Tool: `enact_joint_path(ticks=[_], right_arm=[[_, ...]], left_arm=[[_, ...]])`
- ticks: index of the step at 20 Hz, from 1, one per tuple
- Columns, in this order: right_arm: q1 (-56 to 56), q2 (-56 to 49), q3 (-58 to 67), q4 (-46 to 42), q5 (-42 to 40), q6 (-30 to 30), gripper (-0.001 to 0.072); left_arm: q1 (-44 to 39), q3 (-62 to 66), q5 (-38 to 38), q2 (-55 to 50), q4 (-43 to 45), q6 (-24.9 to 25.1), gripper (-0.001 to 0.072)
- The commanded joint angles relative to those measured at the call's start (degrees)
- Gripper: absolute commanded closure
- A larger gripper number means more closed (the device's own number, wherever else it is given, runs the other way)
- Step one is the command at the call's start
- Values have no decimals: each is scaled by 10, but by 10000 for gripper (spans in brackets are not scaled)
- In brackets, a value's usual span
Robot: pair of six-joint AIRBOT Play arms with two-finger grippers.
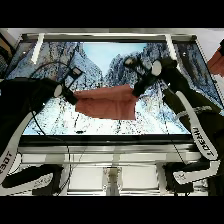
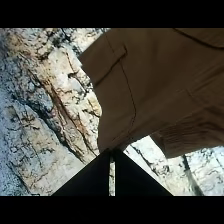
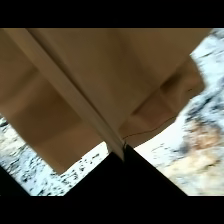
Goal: Fold the clothes and pants, and hang the long-sleeved shirts on hangers.
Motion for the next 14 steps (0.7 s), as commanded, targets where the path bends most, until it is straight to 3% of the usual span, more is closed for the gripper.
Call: enact_joint_path(ticks=[1,6,10,11,12,13,14], right_arm=[[0,-3,-98,67,-12,-9,710],[0,-3,-123,117,4,-3,708],[0,-3,-122,153,17,-4,694],[0,-3,-122,154,28,-4,672],[0,-3,-120,155,42,-3,652],[0,-2,-119,156,50,-3,586],[0,-2,-115,159,59,-3,517]], left_arm=[[-8,-40,9,-1,-3,63,691],[-37,-42,-35,-1,-63,140,689],[-59,-42,-44,-1,-72,150,670],[-61,-42,-49,-1,-71,149,532],[-61,-42,-59,-1,-71,150,445],[-61,-42,-71,0,-71,150,401],[-61,-42,-81,0,-71,150,401]])
